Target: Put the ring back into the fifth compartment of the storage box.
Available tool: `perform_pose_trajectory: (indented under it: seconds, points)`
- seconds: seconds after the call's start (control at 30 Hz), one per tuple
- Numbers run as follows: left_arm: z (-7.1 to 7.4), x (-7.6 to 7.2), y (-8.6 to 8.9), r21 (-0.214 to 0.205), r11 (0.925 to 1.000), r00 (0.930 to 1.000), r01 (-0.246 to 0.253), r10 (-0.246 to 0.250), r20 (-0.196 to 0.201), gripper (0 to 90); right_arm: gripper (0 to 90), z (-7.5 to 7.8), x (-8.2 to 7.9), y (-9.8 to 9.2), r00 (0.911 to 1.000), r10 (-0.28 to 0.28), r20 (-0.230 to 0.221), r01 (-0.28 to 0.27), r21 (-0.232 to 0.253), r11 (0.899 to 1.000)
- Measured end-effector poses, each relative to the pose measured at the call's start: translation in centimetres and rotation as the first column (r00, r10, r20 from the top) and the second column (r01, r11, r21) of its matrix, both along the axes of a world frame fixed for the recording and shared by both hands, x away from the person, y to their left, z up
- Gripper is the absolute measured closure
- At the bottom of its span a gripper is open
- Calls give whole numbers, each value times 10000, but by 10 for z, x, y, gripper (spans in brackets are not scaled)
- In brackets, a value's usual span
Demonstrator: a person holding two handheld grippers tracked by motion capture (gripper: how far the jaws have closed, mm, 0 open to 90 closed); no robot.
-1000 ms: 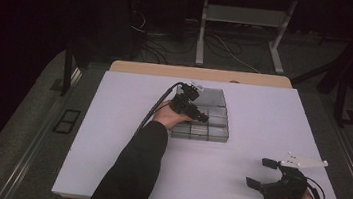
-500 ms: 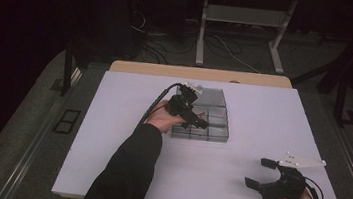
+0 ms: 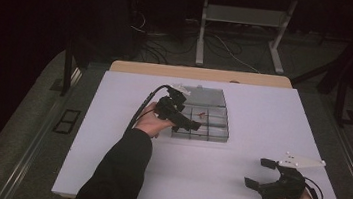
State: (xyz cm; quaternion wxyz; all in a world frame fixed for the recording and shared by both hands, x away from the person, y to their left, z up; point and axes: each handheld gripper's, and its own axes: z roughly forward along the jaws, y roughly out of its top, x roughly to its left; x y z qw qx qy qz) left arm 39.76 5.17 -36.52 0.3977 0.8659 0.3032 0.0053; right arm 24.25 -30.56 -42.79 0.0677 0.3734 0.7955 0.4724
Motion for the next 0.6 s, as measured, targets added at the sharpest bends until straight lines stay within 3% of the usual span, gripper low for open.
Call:
perform_pose_trajectory:
  seconds: [0.23, 0.6]
  points:
    - [2, -12, 18, -213, 9996, 9997, -185, 188, 151, 0, 4, 0, 0, 0, 10000, -14, 0, 14, -9, 10000]
    - [-8, -32, 43, -477, 9971, 9980, -592, 601, 174, 0, 4, 0, 0, 0, 10000, -37, -14, 37, -10, 10000]
